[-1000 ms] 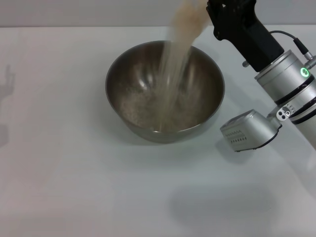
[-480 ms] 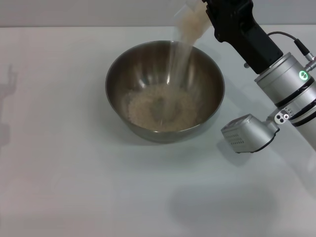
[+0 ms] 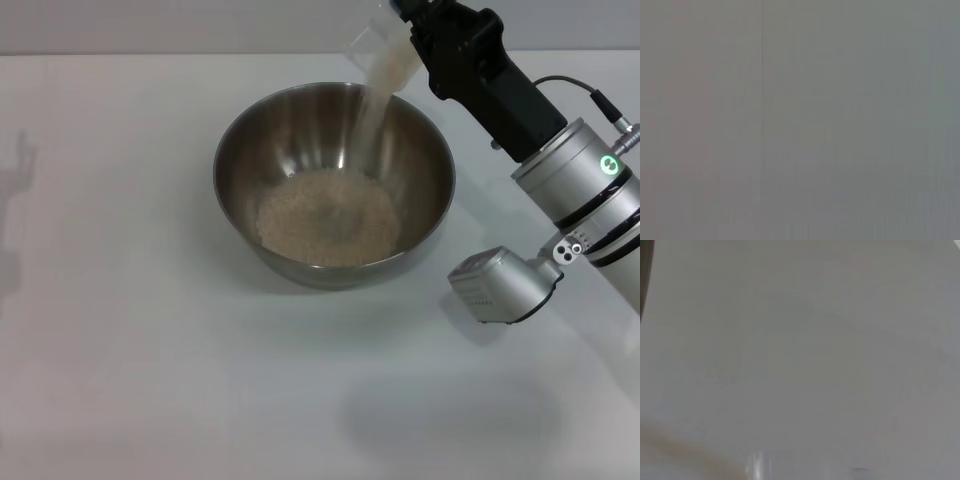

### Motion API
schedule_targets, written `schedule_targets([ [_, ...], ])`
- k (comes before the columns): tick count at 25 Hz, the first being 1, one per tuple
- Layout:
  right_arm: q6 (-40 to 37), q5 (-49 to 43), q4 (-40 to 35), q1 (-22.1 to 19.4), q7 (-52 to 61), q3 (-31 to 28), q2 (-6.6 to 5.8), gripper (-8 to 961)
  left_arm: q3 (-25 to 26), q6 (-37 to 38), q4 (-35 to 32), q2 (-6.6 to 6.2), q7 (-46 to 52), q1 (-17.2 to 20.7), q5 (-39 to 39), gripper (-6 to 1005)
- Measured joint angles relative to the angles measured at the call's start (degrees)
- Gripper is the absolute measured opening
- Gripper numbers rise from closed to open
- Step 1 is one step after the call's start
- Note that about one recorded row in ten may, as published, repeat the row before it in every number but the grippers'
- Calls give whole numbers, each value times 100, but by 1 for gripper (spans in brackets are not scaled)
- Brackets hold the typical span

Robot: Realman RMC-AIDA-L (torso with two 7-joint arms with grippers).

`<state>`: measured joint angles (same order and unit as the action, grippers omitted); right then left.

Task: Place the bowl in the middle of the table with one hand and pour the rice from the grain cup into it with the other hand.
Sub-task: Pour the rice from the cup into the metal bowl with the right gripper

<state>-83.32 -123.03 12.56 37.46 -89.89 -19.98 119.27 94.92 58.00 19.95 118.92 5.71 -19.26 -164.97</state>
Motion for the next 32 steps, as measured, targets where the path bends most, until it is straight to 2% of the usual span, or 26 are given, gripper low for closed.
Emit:
schedule_targets([
  [7, 201, -10, 25, -44, -33, 169, 11, 0, 0, 11, 0, 0, 0, 17, 0, 699],
  [32, 459, -179, 109, 5, -311, 114, 15, 0, 3, 71, 3, -9, 0, -48, 0, 700],
])
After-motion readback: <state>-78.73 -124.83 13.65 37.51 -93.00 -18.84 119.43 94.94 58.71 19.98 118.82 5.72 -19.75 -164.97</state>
